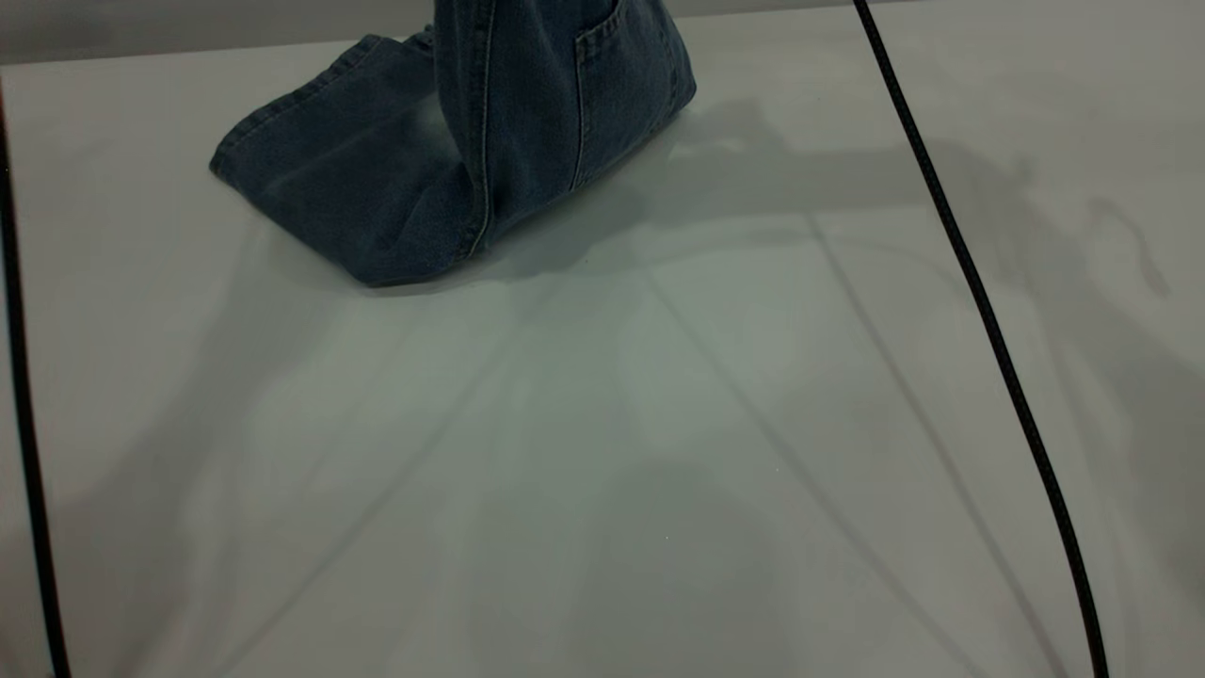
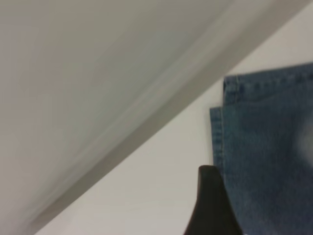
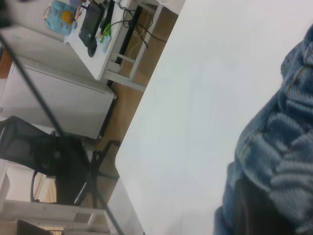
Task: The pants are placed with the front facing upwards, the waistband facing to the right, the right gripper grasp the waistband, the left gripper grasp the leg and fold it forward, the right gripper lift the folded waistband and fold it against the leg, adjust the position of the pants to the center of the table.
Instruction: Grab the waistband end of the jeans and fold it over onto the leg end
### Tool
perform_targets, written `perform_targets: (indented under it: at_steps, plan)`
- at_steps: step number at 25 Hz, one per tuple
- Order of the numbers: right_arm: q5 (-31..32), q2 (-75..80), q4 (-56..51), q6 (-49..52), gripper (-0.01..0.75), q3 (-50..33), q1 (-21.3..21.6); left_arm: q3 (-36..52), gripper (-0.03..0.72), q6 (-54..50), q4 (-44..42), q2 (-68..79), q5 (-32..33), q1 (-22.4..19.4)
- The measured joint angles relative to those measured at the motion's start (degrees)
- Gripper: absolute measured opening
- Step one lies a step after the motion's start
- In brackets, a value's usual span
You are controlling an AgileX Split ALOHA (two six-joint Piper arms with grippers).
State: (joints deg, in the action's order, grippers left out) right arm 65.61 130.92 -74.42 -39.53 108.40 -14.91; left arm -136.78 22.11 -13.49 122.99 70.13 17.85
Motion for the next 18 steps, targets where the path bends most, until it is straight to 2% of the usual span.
perform_targets:
  at_steps: [8, 18]
  plan:
    - [-2.3, 0.2, -0.1, -0.2, 0.079, 0.0, 0.0, 0.0, 0.440, -4.8, 3.6, -7.1, 0.1, 0.0]
    - [-6.0, 6.3, -5.5, -3.4, 0.079, 0.0, 0.0, 0.0, 0.440, -2.0, 14.2, -10.4, -0.1, 0.0]
